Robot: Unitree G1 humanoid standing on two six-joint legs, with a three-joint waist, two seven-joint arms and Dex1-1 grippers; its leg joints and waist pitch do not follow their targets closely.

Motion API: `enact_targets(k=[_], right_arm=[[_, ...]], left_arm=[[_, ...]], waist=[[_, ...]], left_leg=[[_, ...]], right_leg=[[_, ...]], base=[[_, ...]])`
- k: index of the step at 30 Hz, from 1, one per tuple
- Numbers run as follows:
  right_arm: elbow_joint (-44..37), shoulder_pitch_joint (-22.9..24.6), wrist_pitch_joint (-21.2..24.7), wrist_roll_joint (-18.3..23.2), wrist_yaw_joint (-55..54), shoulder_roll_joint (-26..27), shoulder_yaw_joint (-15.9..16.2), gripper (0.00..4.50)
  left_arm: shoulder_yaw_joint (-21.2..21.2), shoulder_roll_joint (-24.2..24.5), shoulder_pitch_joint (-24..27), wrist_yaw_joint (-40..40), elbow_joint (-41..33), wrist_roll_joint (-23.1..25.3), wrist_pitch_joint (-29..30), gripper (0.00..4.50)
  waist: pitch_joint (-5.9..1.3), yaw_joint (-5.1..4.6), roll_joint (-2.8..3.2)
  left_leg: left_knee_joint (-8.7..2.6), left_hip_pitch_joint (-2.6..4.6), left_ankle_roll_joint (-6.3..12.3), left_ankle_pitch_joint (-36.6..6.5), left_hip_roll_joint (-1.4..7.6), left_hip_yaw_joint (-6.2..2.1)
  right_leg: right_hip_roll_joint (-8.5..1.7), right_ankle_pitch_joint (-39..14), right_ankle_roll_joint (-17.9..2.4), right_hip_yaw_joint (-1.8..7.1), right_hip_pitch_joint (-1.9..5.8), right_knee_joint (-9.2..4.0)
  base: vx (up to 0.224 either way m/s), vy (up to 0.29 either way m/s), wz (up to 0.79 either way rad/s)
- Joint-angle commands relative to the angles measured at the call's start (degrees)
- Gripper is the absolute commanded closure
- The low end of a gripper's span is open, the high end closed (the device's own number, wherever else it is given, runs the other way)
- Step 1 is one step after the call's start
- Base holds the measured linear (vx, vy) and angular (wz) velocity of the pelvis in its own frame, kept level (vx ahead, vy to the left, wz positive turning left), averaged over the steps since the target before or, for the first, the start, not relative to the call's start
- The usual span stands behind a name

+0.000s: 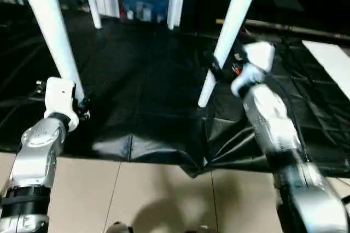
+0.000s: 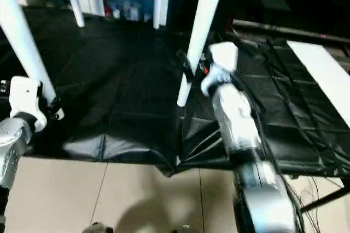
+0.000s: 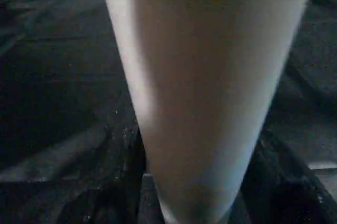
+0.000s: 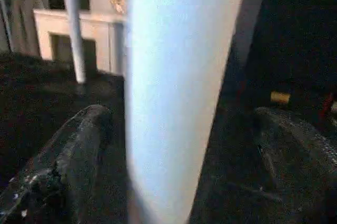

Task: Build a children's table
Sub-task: Flip table

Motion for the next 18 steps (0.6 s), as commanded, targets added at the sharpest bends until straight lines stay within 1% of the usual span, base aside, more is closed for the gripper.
enact_targets(k=[1, 2, 3, 4, 5, 6, 7, 8, 10, 11, 12, 13, 16, 17, 18], right_arm=[[3.9, -1.0, 0.8, 0.2, 0.6, -0.3, -1.6, 0.0], [4.3, -1.2, 0.8, 0.2, 0.6, -0.3, -1.6, 0.0], [7.0, -2.6, 2.0, 1.3, 4.6, -0.3, -1.7, 0.0], [8.8, -3.4, 2.3, 2.1, 7.6, -0.4, -1.6, 0.0], [8.8, -3.4, 2.3, 2.1, 7.6, -0.4, -1.6, 0.0], [9.9, -3.8, 2.5, 2.5, 11.5, -0.6, -1.0, 0.0], [10.9, -4.0, 2.6, 3.2, 18.7, -1.0, -0.1, 0.0], [9.7, -3.2, 3.4, 3.6, 26.4, -1.8, 1.4, 0.0], [9.1, -2.5, 4.0, 3.4, 31.6, -2.5, 2.5, 0.0], [8.3, -1.9, 5.0, 3.2, 35.7, -3.1, 3.4, 0.0], [6.9, -1.0, 6.8, 3.2, 39.2, -3.9, 4.7, 0.0], [6.3, -0.5, 7.8, 3.3, 41.0, -4.2, 5.1, 0.0], [4.7, 0.5, 8.7, 3.7, 42.8, -4.7, 5.8, 0.0], [-0.8, 3.9, 11.1, 4.8, 46.2, -6.3, 7.9, 0.0], [-2.7, 5.2, 11.3, 4.9, 47.3, -6.9, 8.7, 0.0]], left_arm=[[-0.1, 0.4, 0.0, -0.6, -1.9, -0.3, 1.0, 1.95], [-0.1, 0.4, 0.1, -0.6, -2.0, -0.4, 1.1, 1.95], [-0.1, 0.6, 0.1, -1.0, -2.3, -0.5, 1.3, 1.95], [0.0, 0.8, 0.0, -1.4, -2.5, -0.6, 1.4, 1.95], [0.0, 0.8, 0.0, -1.4, -2.5, -0.6, 1.4, 1.95], [0.1, 1.0, -0.1, -1.5, -2.4, -0.6, 1.3, 1.95], [0.3, 1.3, -0.4, -1.9, -2.2, -0.6, 1.3, 1.95], [0.7, 1.9, -0.5, -2.0, -1.9, -0.6, 0.9, 1.95], [1.0, 2.4, -0.5, -2.2, -1.5, -0.5, 0.5, 1.95], [1.2, 2.8, -0.6, -2.5, -1.0, -0.6, 0.0, 1.95], [1.3, 3.3, -0.8, -3.1, -0.2, -0.7, -0.7, 1.95], [1.3, 3.6, -1.1, -3.4, 0.3, -0.7, -1.0, 1.95], [1.3, 4.0, -1.4, -3.7, 0.9, -0.7, -1.2, 1.95], [1.6, 4.9, -2.3, -4.4, 2.5, -0.7, -2.1, 1.95], [1.7, 5.3, -2.8, -4.6, 3.3, -0.6, -2.5, 1.95]], waist=[[-2.87, 0.05, 1.35], [-2.87, 0.05, 1.35], [-2.87, 0.1, 1.45], [-2.71, 0.11, 1.51], [-2.71, 0.1, 1.48], [-2.64, 0.2, 1.59], [-2.59, 0.17, 1.63], [-2.37, 0.27, 1.62], [-2.27, 0.28, 1.65], [-2.12, 0.31, 1.67], [-2.04, 0.34, 1.65], [-2.14, 0.34, 1.56], [-2.05, 0.39, 1.57], [-1.95, 0.85, 1.52], [-2.11, 0.96, 1.65]], left_leg=[[-4.81, 1.82, -1.74, -16.9, 0.51, 0.04], [-4.81, 1.82, -1.74, -16.9, 0.51, 0.04], [-4.78, 1.72, -1.32, -14.7, 0.56, 0.06], [-4.8, 1.61, -0.76, -14.0, 0.58, 0.03], [-4.77, 1.56, -0.5, -13.6, 0.58, 0.05], [-4.8, 1.62, -0.38, -13.3, 0.62, 0.06], [-4.71, 1.69, 0.65, -13.5, 0.69, 0.16], [-4.82, 1.61, 1.07, -13.4, 0.84, 0.12], [-4.84, 1.63, 1.57, -13.7, 0.93, 0.08], [-4.89, 1.65, 1.57, -13.1, 1.02, 0.06], [-4.91, 1.67, 1.75, -13.2, 0.98, 0.05], [-4.92, 1.78, 1.73, -13.0, 1.0, 0.06], [-4.98, 1.95, 1.35, -13.4, 1.04, 0.12], [-5.12, 2.23, 1.04, -14.4, 1.08, 0.08], [-5.04, 2.33, 0.89, -14.3, 1.18, 0.08]], right_leg=[[-2.04, -10.1, -9.3, 1.74, 1.47, -4.48], [-2.04, -10.1, -9.3, 1.74, 1.47, -4.48], [-1.94, -6.7, -10.1, 1.67, 1.76, -4.05], [-1.96, -5.0, -10.8, 1.63, 1.94, -3.87], [-1.99, -4.6, -11.1, 1.6, 2.02, -3.82], [-2.02, -4.2, -11.4, 1.6, 2.05, -3.81], [-2.07, -3.7, -12.5, 1.6, 2.21, -3.86], [-2.16, -3.8, -12.9, 1.58, 2.28, -3.89], [-2.19, -4.4, -13.2, 1.59, 2.36, -3.92], [-2.33, -4.5, -13.6, 1.61, 2.33, -3.92], [-2.24, -5.0, -13.7, 1.58, 2.39, -4.02], [-2.34, -5.3, -13.8, 1.64, 2.47, -4.06], [-2.45, -6.7, -14.2, 1.68, 2.25, -4.19], [-2.41, -8.5, -13.4, 1.69, 2.2, -4.57], [-2.54, -8.2, -13.2, 1.77, 2.16, -4.39]], base=[[0.0, 0.0, 0.0], [0.0, 0.0, 0.0], [0.0, 0.0, 0.0], [0.0, 0.0, 0.0], [0.0, 0.0, 0.0], [0.0, 0.0, 0.0], [0.0, 0.0, 0.0], [0.0, 0.0, 0.0], [0.0, 0.0, 0.0], [0.0, 0.0, 0.0], [0.0, 0.0, 0.0], [0.0, 0.0, 0.0], [0.0, 0.0, 0.0], [0.0, 0.0, 0.0], [0.0, 0.0, 0.0]])
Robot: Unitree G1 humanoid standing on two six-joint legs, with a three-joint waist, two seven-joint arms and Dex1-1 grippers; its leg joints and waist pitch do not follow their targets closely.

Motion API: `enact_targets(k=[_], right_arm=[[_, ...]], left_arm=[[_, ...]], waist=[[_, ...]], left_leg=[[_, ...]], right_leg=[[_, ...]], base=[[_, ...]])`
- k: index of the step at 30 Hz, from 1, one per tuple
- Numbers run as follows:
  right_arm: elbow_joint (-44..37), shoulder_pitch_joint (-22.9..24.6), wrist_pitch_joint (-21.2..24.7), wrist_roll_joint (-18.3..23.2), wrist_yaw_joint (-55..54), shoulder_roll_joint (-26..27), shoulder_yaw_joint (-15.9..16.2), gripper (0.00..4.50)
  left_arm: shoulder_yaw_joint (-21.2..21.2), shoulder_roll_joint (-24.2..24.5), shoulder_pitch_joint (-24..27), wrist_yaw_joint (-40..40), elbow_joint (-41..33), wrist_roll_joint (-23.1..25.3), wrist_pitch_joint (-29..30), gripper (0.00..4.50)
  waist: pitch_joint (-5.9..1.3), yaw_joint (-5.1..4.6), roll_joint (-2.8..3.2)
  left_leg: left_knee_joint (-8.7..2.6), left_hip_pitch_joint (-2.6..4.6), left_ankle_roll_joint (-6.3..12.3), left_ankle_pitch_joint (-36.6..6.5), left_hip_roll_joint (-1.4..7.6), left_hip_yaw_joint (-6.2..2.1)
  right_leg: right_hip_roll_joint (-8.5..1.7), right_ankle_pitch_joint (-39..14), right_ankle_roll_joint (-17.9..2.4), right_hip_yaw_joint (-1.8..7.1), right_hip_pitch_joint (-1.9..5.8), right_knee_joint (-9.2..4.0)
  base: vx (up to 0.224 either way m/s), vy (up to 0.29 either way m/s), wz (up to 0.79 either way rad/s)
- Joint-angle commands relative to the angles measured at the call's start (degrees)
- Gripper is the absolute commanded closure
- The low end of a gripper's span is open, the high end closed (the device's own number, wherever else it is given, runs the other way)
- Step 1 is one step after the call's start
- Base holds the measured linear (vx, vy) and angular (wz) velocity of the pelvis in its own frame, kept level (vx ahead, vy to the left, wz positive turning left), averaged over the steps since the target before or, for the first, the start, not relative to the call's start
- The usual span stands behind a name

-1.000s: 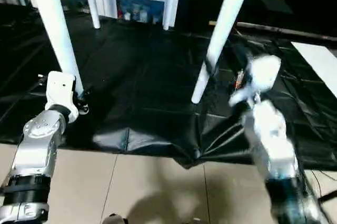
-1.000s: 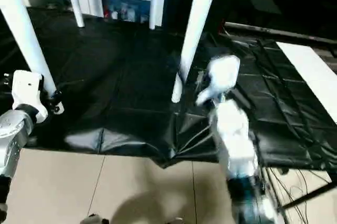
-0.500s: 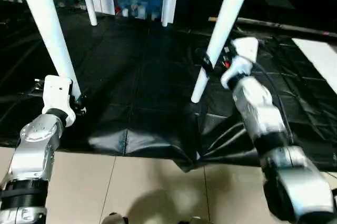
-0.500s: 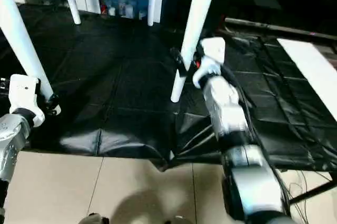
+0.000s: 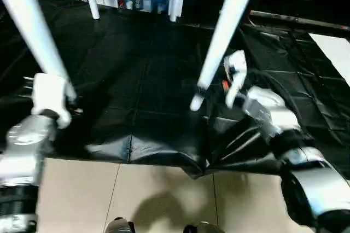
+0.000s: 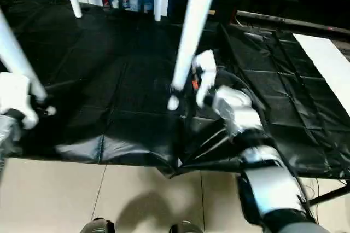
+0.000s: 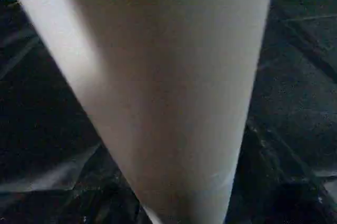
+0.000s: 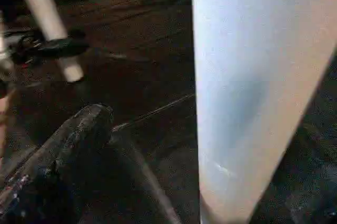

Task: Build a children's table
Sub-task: Flip table

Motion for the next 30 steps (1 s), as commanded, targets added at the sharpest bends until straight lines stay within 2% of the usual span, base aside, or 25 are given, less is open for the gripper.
enact_targets(k=[1, 4, 5, 6, 8, 9, 10, 12, 13, 14, 15, 16, 17, 18, 19, 20, 21, 22, 23, 24, 25, 26, 28, 29, 30], right_arm=[[-4.6, 2.9, 1.3, 0.5, 4.3, -1.2, 2.9, 0.0], [-4.8, 3.1, 0.7, 0.3, 4.3, -1.3, 3.0, 0.0], [-7.1, 5.1, 1.6, 0.9, 3.4, -1.6, 2.0, 0.0], [-7.1, 5.1, 1.6, 0.9, 3.4, -1.6, 2.0, 0.0], [-9.4, 7.1, -0.5, -0.2, 0.6, -1.1, 0.6, 0.0], [-9.1, 7.5, -3.7, -1.5, -4.3, 0.1, -0.7, 0.0], [-8.9, 7.9, -5.2, -2.0, -9.6, 1.5, -2.6, 0.0], [-9.1, 8.0, -5.3, -2.0, -10.0, 1.6, -2.8, 0.0], [-12.0, 10.2, -6.9, -1.7, -15.0, 3.4, -5.1, 0.0], [-16.5, 13.2, -5.5, -0.8, -15.3, 4.0, -5.4, 0.0], [-18.5, 14.6, -4.7, -0.5, -15.3, 4.1, -5.3, 0.0], [-20.9, 16.1, -3.9, -0.1, -15.3, 4.1, -5.2, 0.0], [-23.6, 18.0, -2.3, 0.4, -15.2, 4.0, -4.8, 0.0], [-24.6, 18.6, -1.7, 0.6, -15.1, 4.0, -4.7, 0.0], [-24.6, 18.6, -1.7, 0.6, -15.1, 4.0, -4.7, 0.0], [-26.2, 19.8, -1.0, 0.9, -15.1, 4.0, -4.5, 0.0], [-34.5, 25.9, 2.2, 2.2, -15.4, 3.6, -3.8, 0.0], [-39.7, 29.8, 4.0, 2.7, -16.6, 3.5, -3.6, 0.0], [-43.0, 32.4, 4.9, 3.0, -17.5, 3.4, -3.6, 0.0], [-43.0, 32.4, 4.9, 3.0, -17.5, 3.4, -3.6, 0.0], [-45.6, 34.9, 5.6, 2.7, -18.8, 3.2, -3.8, 0.0], [-47.1, 36.5, 5.6, 2.3, -20.3, 3.1, -3.9, 0.0], [-48.7, 38.4, 5.4, 1.4, -22.8, 3.4, -4.7, 0.0], [-50.1, 40.1, 5.3, 0.8, -25.2, 4.0, -5.6, 0.0], [-53.2, 42.5, 6.4, -0.6, -29.6, 5.4, -7.1, 0.0]], left_arm=[[-0.5, 1.2, -1.8, -1.4, 1.8, 0.2, -1.5, 1.95], [-0.5, 1.3, -2.0, -1.4, 2.1, 0.4, -1.7, 1.95], [-0.2, 1.6, -2.4, -2.4, 3.3, -0.2, -2.2, 1.95], [-0.2, 1.6, -2.4, -2.4, 3.3, -0.2, -2.2, 1.95], [0.5, 2.0, -2.4, -2.0, 4.8, -0.2, -3.1, 1.95], [1.3, 2.0, -1.9, -1.8, 4.7, -0.8, -2.6, 1.95], [2.2, 1.9, -1.0, -1.7, 3.9, -1.5, -2.3, 1.95], [2.3, 1.9, -0.9, -1.8, 3.7, -1.7, -2.2, 1.95], [4.2, 1.0, 1.4, -2.6, 1.0, -4.2, -0.9, 1.95], [4.9, 0.3, 3.9, -4.3, -2.3, -6.3, 0.2, 1.95], [5.1, 0.0, 4.9, -5.1, -3.3, -7.1, 0.3, 1.95], [5.3, -0.3, 6.0, -6.0, -4.5, -8.0, 0.6, 1.95], [5.4, -0.6, 7.5, -7.6, -6.0, -9.4, 0.7, 1.95], [5.4, -0.7, 8.0, -8.2, -6.5, -9.8, 0.7, 1.95], [5.4, -0.7, 8.0, -8.2, -6.5, -9.8, 0.7, 1.95], [5.6, -0.9, 9.1, -9.0, -7.5, -10.6, 0.3, 1.95], [6.6, -1.5, 15.2, -12.6, -12.3, -13.6, -1.5, 1.95], [7.6, -1.9, 19.4, -14.1, -15.7, -15.4, -2.4, 1.95], [8.2, -2.2, 22.1, -14.9, -17.8, -16.4, -2.9, 1.95], [8.2, -2.2, 22.1, -14.9, -17.8, -16.4, -2.9, 1.95], [8.7, -2.9, 24.8, -15.0, -20.8, -17.6, -2.7, 1.95], [8.9, -3.4, 26.4, -14.7, -23.0, -18.2, -2.4, 1.95], [8.9, -3.8, 27.7, -14.5, -24.6, -18.6, -2.2, 1.95], [8.5, -4.9, 28.7, -12.5, -27.7, -18.8, -0.5, 1.95], [6.6, -7.0, 28.1, -8.3, -31.6, -17.7, 1.5, 1.95]], waist=[[-3.65, 0.17, 1.54], [-3.51, 0.33, 1.42], [-3.82, 0.5, 1.84], [-3.69, 0.63, 1.79], [-4.06, 0.71, 1.98], [-4.46, 0.76, 2.23], [-4.48, 0.61, 2.13], [-4.47, 0.49, 2.0], [-4.76, 0.63, 2.36], [-5.06, 0.81, 2.65], [-5.55, 1.05, 2.8], [-5.53, 1.02, 2.5], [-5.51, 0.93, 2.57], [-5.65, 1.18, 2.81], [-5.43, 1.03, 2.8], [-5.44, 1.11, 2.88], [-5.19, 1.47, 4.32], [-4.83, 1.63, 3.83], [-4.64, 1.56, 3.55], [-4.78, 1.58, 3.38], [-4.73, 1.62, 3.42], [-4.8, 1.64, 3.49], [-4.3, 2.09, 3.19], [-4.26, 2.07, 2.65], [-4.13, 2.16, 2.76]], left_leg=[[-4.88, 2.32, 0.69, -14.3, 1.1, -0.06], [-5.04, 2.35, -0.23, -16.0, 1.13, -0.04], [-5.01, 2.49, -0.64, -16.3, 1.12, -0.08], [-5.07, 2.55, -0.77, -16.4, 1.16, -0.04], [-5.11, 2.52, -1.43, -16.5, 1.14, -0.15], [-5.05, 2.51, -2.04, -16.0, 1.16, -0.21], [-5.08, 2.38, -2.52, -15.7, 1.07, -0.18], [-5.08, 2.46, -2.7, -16.7, 0.98, -0.13], [-5.11, 2.59, -3.09, -16.7, 1.14, -0.06], [-5.07, 2.61, -3.21, -16.9, 1.17, -0.19], [-5.03, 2.55, -2.86, -15.0, 1.22, -0.26], [-5.01, 2.42, -1.91, -13.7, 1.17, -0.08], [-5.0, 2.43, -1.63, -13.9, 1.05, -0.02], [-4.98, 2.63, -1.27, -14.8, 1.05, 0.03], [-5.2, 2.53, -1.43, -16.5, 1.04, -0.04], [-5.19, 2.75, -1.74, -17.7, 1.06, -0.01], [-5.44, 2.88, -2.62, -20.1, 1.26, -0.32], [-5.86, 2.46, -2.66, -20.6, 1.52, -0.5], [-6.28, 2.61, -2.65, -22.3, 1.47, -0.35], [-6.26, 2.76, -2.59, -23.9, 1.35, -0.34], [-6.25, 3.23, -2.93, -27.1, 1.18, -0.38], [-6.25, 3.31, -3.14, -27.5, 1.28, -0.49], [-6.29, 3.55, -3.62, -28.8, 1.34, -0.56], [-6.18, 3.64, -3.58, -29.2, 1.22, -0.5], [-6.37, 3.63, -4.26, -29.5, 1.44, -0.66]], right_leg=[[-2.46, -7.9, -12.8, 1.76, 2.19, -4.0], [-2.67, -10.3, -13.2, 1.81, 1.87, -4.17], [-2.73, -10.7, -13.2, 1.82, 1.97, -4.25], [-2.69, -10.7, -12.9, 1.87, 1.84, -4.36], [-2.74, -10.0, -12.8, 1.84, 2.02, -4.19], [-2.93, -9.2, -13.0, 1.81, 2.12, -3.91], [-2.88, -8.8, -13.3, 1.81, 2.12, -3.89], [-2.69, -9.5, -13.4, 1.78, 2.1, -3.95], [-2.98, -9.1, -13.5, 1.92, 2.13, -3.95], [-2.97, -8.8, -13.5, 1.85, 2.36, -3.83], [-2.89, -5.5, -13.8, 1.76, 2.84, -3.48], [-2.61, -2.7, -14.0, 1.72, 2.87, -3.49], [-2.46, -2.8, -14.1, 1.7, 2.76, -3.51], [-2.54, -3.8, -14.2, 1.75, 2.82, -3.75], [-2.47, -6.4, -13.9, 1.73, 2.69, -3.98], [-2.5, -8.1, -13.7, 1.73, 2.5, -4.11], [-2.74, -10.1, -13.1, 1.84, 2.43, -4.41], [-2.81, -10.3, -12.1, 1.85, 2.63, -4.57], [-2.48, -12.1, -11.2, 1.77, 2.53, -4.93], [-2.44, -14.2, -10.6, 1.81, 2.67, -5.21], [-2.66, -20.1, -9.4, 1.97, 2.24, -5.93], [-2.79, -21.6, -9.0, 2.03, 2.14, -6.13], [-3.0, -27.1, -7.0, 2.21, 1.52, -7.0], [-2.91, -28.8, -6.4, 2.14, 1.35, -7.22], [-2.98, -30.7, -5.4, 2.22, 1.26, -7.18]], base=[[0.0, 0.0, 0.0], [0.0, 0.0, 0.0], [0.0, 0.0, 0.0], [0.0, 0.0, 0.0], [0.0, 0.0, 0.0], [0.0, 0.0, 0.0], [0.0, 0.0, 0.0], [0.0, 0.0, 0.0], [0.0, 0.0, 0.0], [0.0, 0.0, 0.0], [0.0, 0.0, 0.0], [0.0, 0.0, 0.0], [0.0, 0.0, 0.0], [0.0, 0.0, 0.0], [0.0, 0.0, 0.0], [0.0, 0.0, 0.0], [0.0, 0.0, 0.0], [0.0, 0.0, 0.0], [0.0, 0.0, 0.0], [0.0, 0.0, 0.0], [0.0, 0.0, 0.0], [0.0, 0.0, 0.0], [0.0, 0.0, 0.0], [0.0, 0.0, 0.0], [0.0, 0.0, 0.0]])
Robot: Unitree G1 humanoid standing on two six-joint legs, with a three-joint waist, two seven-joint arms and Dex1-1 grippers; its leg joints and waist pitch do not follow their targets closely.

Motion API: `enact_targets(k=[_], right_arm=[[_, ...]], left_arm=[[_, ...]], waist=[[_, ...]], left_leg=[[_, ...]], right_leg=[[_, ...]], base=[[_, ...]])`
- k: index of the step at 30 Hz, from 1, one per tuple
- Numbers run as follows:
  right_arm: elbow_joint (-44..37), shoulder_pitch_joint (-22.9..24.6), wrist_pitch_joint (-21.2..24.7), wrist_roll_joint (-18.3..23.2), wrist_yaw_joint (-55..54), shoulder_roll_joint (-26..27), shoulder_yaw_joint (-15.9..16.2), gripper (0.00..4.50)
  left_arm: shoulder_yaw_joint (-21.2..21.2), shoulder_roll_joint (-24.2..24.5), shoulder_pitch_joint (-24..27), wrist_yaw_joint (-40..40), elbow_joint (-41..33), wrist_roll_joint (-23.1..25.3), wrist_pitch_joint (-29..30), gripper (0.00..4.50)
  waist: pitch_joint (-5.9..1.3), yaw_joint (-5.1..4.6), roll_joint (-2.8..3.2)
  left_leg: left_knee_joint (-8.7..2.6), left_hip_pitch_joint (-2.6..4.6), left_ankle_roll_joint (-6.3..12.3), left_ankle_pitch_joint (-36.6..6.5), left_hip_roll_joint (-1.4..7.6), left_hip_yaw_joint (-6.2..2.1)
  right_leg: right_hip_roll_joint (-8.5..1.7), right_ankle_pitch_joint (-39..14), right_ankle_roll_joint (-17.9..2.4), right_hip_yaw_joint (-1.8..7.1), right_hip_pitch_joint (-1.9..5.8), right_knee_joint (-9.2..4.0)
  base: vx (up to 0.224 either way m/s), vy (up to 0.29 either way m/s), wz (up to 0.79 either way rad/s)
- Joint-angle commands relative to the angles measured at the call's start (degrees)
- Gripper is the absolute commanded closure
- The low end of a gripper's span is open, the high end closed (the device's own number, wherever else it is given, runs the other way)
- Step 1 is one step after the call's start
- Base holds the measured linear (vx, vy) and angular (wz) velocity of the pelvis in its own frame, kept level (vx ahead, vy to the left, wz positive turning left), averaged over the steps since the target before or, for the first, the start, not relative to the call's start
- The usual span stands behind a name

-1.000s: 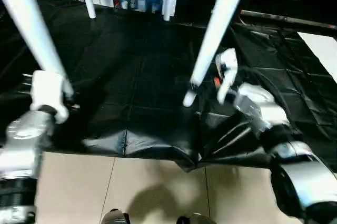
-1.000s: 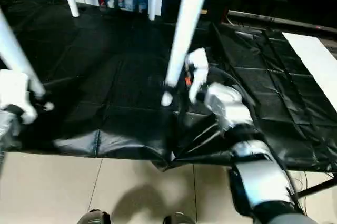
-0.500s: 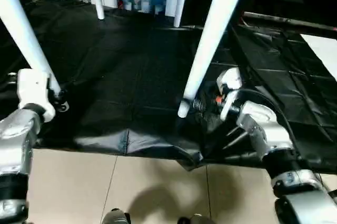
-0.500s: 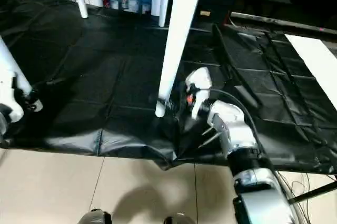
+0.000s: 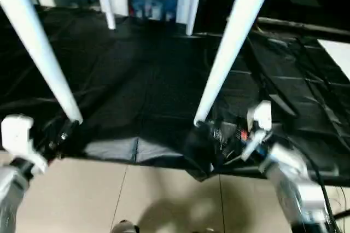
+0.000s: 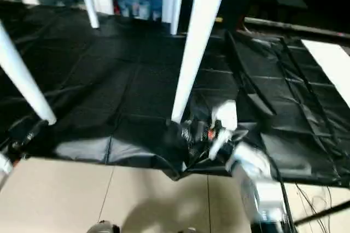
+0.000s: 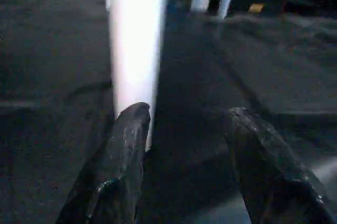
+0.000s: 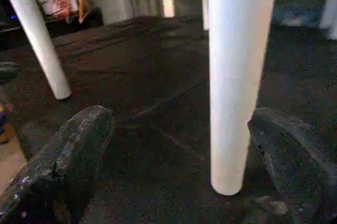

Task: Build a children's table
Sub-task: Flip table

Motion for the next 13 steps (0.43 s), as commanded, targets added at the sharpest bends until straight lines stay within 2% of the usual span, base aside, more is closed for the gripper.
enact_targets(k=[1, 2, 4, 5, 6, 7, 8, 9, 10, 11, 12, 13], right_arm=[[-4.3, 2.8, 1.9, -2.0, -6.1, 1.2, -2.7, 0.0], [-5.5, 3.5, 2.6, -2.8, -7.8, 1.7, -3.0, 0.0], [-6.3, 3.8, 3.1, -3.7, -9.3, 2.4, -3.1, 0.0], [-6.5, 3.9, 3.0, -4.9, -10.7, 3.1, -3.1, 0.0], [-7.2, 4.4, 2.6, -6.6, -13.0, 3.9, -2.8, 0.0], [-7.8, 5.0, 2.2, -8.4, -15.7, 4.7, -2.5, 0.0], [-7.9, 5.2, 2.1, -8.8, -16.2, 4.9, -2.4, 0.0], [-8.0, 5.3, 1.3, -10.1, -17.5, 4.9, -2.2, 0.0], [-8.1, 5.6, 0.8, -11.6, -19.2, 5.1, -1.5, 0.0], [-8.1, 5.6, 0.8, -12.3, -20.0, 5.1, -1.3, 0.0], [-8.2, 5.7, 1.0, -12.5, -20.4, 5.1, -1.2, 0.0], [-8.3, 5.7, 1.5, -12.7, -21.1, 5.3, -1.0, 0.0]], left_arm=[[-2.7, -2.8, -0.7, 5.1, -6.0, 0.8, 2.5, 1.95], [-3.9, -4.0, -1.5, 7.1, -7.0, 2.0, 2.2, 1.95], [-5.4, -5.4, -2.7, 9.1, -6.9, 3.8, 1.7, 1.95], [-6.8, -6.3, -3.6, 10.3, -6.2, 5.7, 0.7, 1.95], [-8.0, -7.1, -3.9, 11.2, -5.5, 7.6, -0.8, 1.95], [-9.1, -7.9, -4.0, 12.0, -4.7, 9.7, -2.6, 1.95], [-9.2, -8.0, -4.0, 12.2, -4.6, 10.1, -2.9, 1.95], [-9.1, -8.5, -4.0, 12.5, -4.8, 10.2, -3.0, 1.95], [-9.4, -9.1, -3.8, 13.2, -4.9, 10.9, -3.1, 1.95], [-9.4, -9.7, -3.9, 13.7, -5.0, 11.0, -3.2, 1.95], [-9.4, -9.9, -3.8, 14.1, -5.2, 11.0, -3.0, 1.95], [-9.6, -10.1, -3.8, 15.0, -5.4, 11.8, -2.9, 1.95]], waist=[[-2.65, -0.22, 1.32], [-2.45, -0.28, 1.25], [-2.5, -1.12, 1.26], [-2.62, -1.22, 1.71], [-2.64, -1.68, 1.79], [-2.18, -2.16, 2.07], [-2.2, -2.49, 2.28], [-2.01, -3.02, 2.35], [-1.52, -3.23, 3.45], [-2.47, -2.01, 3.18], [-1.81, -0.42, 3.22], [-2.32, -1.54, -0.87]], left_leg=[[-4.8, 2.8, -4.39, -31.7, 1.45, -0.69], [-4.55, 3.26, -4.42, -33.3, 1.18, -0.72], [-5.08, 2.25, -5.19, -33.9, 0.86, -1.48], [-5.08, 2.47, -5.42, -34.4, 0.81, -1.64], [-5.41, 2.31, -5.53, -35.1, 0.8, -1.98], [-6.01, 2.21, -5.85, -37.2, 1.0, -2.32], [-6.2, 2.62, -6.05, -39.5, 1.09, -2.58], [-6.76, 2.59, -5.95, -41.9, 1.23, -2.85], [-11.45, -0.76, -5.97, -49.7, 2.72, -2.82], [-12.26, -2.46, -5.24, -49.7, 3.52, -2.23], [-13.47, -2.88, -4.66, -50.5, 3.04, 0.46], [-5.11, 2.94, -4.69, -38.5, 0.29, 0.0]], right_leg=[[-2.86, -33.4, -4.8, 2.12, -0.69, -7.23], [-2.74, -35.9, -3.9, 1.87, -1.17, -7.71], [-2.68, -39.5, -0.8, 0.94, 0.14, -8.07], [-2.7, -39.4, -0.6, 0.69, 0.21, -8.18], [-2.64, -38.5, -0.3, 0.05, 0.73, -8.41], [-2.48, -38.0, -0.4, -0.6, 1.04, -8.9], [-2.37, -37.5, -0.7, -1.3, 1.27, -9.04], [-2.0, -36.6, -0.8, -2.1, 1.71, -9.08], [-0.49, -28.8, -2.4, -3.59, 5.72, -3.56], [-0.74, -21.0, -2.9, -2.37, 8.02, 2.2], [-0.19, -16.3, -2.7, -0.79, 6.75, 5.17], [-3.0, -42.1, 1.4, 2.53, -0.07, -4.8]], base=[[-0.051, -0.015, 0.07], [-0.056, -0.003, 0.07], [-0.057, 0.006, 0.0], [-0.065, 0.027, -0.16], [-0.065, 0.027, -0.16], [-0.055, 0.038, -0.16], [-0.057, 0.051, -0.17], [-0.057, 0.051, -0.17], [-0.093, 0.049, -0.22], [-0.093, 0.015, -0.12], [-0.093, 0.015, -0.12], [0.0, 0.0, 0.0]])
